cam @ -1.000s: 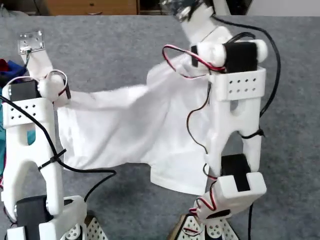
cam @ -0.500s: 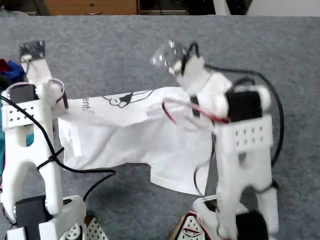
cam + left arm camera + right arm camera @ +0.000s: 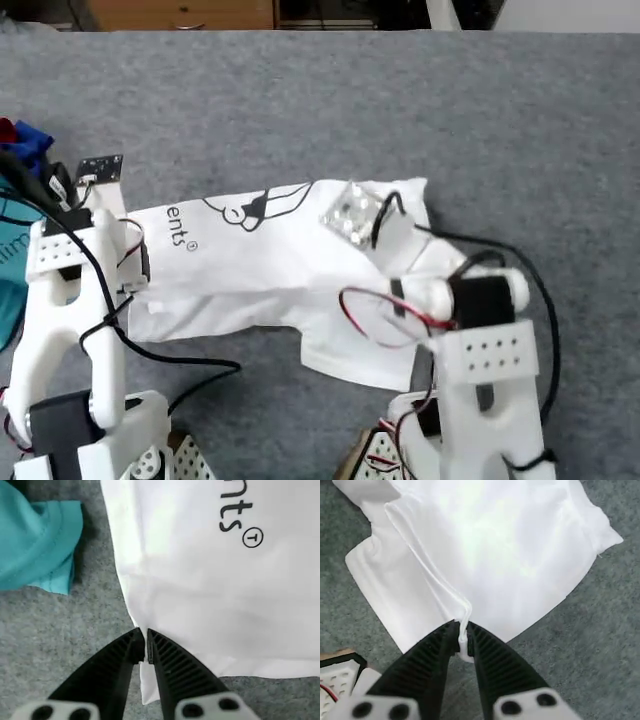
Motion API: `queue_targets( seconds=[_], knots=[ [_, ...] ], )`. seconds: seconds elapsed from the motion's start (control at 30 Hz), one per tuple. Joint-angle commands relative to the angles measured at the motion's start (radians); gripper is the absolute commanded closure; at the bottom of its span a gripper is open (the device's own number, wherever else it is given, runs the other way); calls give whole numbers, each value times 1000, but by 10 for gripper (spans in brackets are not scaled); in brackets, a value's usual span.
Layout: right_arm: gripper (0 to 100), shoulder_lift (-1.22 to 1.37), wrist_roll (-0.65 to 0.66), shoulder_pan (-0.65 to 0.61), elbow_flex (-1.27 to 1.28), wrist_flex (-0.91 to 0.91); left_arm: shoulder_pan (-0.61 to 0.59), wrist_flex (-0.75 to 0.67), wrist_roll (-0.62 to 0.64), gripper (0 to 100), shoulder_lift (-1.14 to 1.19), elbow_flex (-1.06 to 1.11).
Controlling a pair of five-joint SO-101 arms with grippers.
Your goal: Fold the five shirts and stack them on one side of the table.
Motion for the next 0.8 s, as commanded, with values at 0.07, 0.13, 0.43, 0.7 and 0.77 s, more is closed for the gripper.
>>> queue_targets(
  seconds=[0.07, 0.13, 0.43, 0.7, 0.77],
  knots=[
    [995, -148, 48, 27, 114, -9, -20, -12, -11, 981, -2, -5],
    [995, -180, 71, 27, 130, 5, -20, -18, -11, 981, -2, -12],
    [995, -252, 241, 22, 125, 163, -20, 26, -51, 981, -12, -21],
    [995, -352, 345, 25, 131, 218, -14, 68, -123, 981, -12, -14],
    [995, -358, 347, 25, 133, 219, -17, 87, -123, 981, -12, -17]
  ],
)
